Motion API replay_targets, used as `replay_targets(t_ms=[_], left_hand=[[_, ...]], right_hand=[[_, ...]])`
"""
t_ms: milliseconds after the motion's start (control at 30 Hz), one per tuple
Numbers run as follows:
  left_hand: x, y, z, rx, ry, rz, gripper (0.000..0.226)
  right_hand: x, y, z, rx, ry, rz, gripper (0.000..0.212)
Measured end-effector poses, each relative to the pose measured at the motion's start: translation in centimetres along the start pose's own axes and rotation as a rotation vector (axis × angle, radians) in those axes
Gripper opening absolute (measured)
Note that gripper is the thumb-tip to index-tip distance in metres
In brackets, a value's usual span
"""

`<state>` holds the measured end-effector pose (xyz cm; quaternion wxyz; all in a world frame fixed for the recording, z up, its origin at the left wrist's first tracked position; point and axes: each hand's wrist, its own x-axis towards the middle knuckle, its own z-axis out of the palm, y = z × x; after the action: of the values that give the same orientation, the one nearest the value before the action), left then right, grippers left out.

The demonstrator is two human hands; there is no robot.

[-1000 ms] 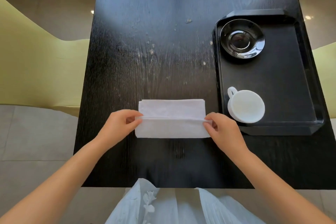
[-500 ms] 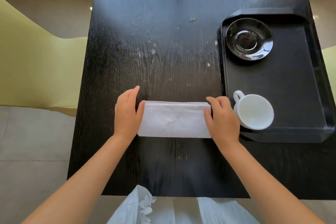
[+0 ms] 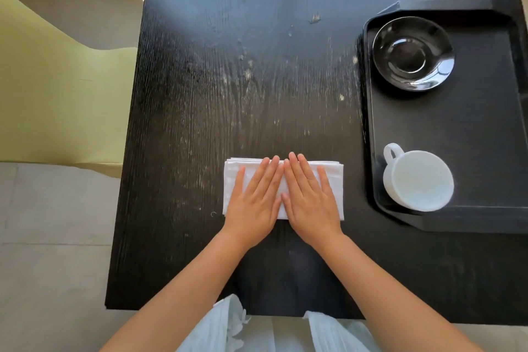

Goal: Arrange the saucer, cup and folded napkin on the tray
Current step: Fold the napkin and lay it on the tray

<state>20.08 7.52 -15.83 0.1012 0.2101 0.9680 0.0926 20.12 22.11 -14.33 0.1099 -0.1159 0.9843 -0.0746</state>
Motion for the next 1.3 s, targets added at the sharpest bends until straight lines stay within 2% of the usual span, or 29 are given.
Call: replay_targets(t_ms=[133, 233, 467, 733, 833, 900, 967, 1100, 1233, 1300], left_hand=[[0.1, -0.7, -0.1, 0.05, -0.009, 0.006, 0.056], [-0.3, -2.2, -1.1, 0.092, -0.023, -0.061, 0.064], [-2.0, -4.6, -2.3, 0.139, -0.107, -0.173, 0.061], [-1.9, -4.1, -3.2, 0.092, -0.121, -0.192, 0.063], [-2.1, -2.6, -4.1, -0.005, -0.049, -0.308, 0.064], [-2.5, -1.6, -4.6, -0.164, 0.05, -0.467, 0.062], [-2.7, -0.7, -5.1, -0.26, 0.067, -0.637, 0.062], [-2.3, 0.2, -5.8, -0.23, 0.048, -0.681, 0.041], [-0.8, -0.8, -6.4, -0.532, 0.081, -0.842, 0.031], [-0.3, -1.7, -6.3, -0.617, 0.029, -0.871, 0.021]], right_hand=[[0.1, 1.0, -0.1, -0.028, -0.025, -0.049, 0.059], [0.1, 2.1, -0.6, -0.053, -0.035, -0.064, 0.064], [-2.1, 4.1, -1.6, -0.038, -0.075, 0.146, 0.07], [-2.8, 4.0, -1.8, -0.03, -0.067, 0.187, 0.07], [-3.4, 2.8, -2.4, 0.109, 0.015, 0.271, 0.067], [-3.8, 2.0, -3.0, 0.267, 0.08, 0.364, 0.066], [-4.1, 1.5, -3.6, 0.401, 0.126, 0.468, 0.061], [-3.9, 1.6, -3.8, 0.583, 0.178, 0.617, 0.045], [-2.7, 2.1, -4.2, 0.713, 0.194, 0.715, 0.028], [-2.2, 2.3, -4.4, 0.722, 0.187, 0.721, 0.019]])
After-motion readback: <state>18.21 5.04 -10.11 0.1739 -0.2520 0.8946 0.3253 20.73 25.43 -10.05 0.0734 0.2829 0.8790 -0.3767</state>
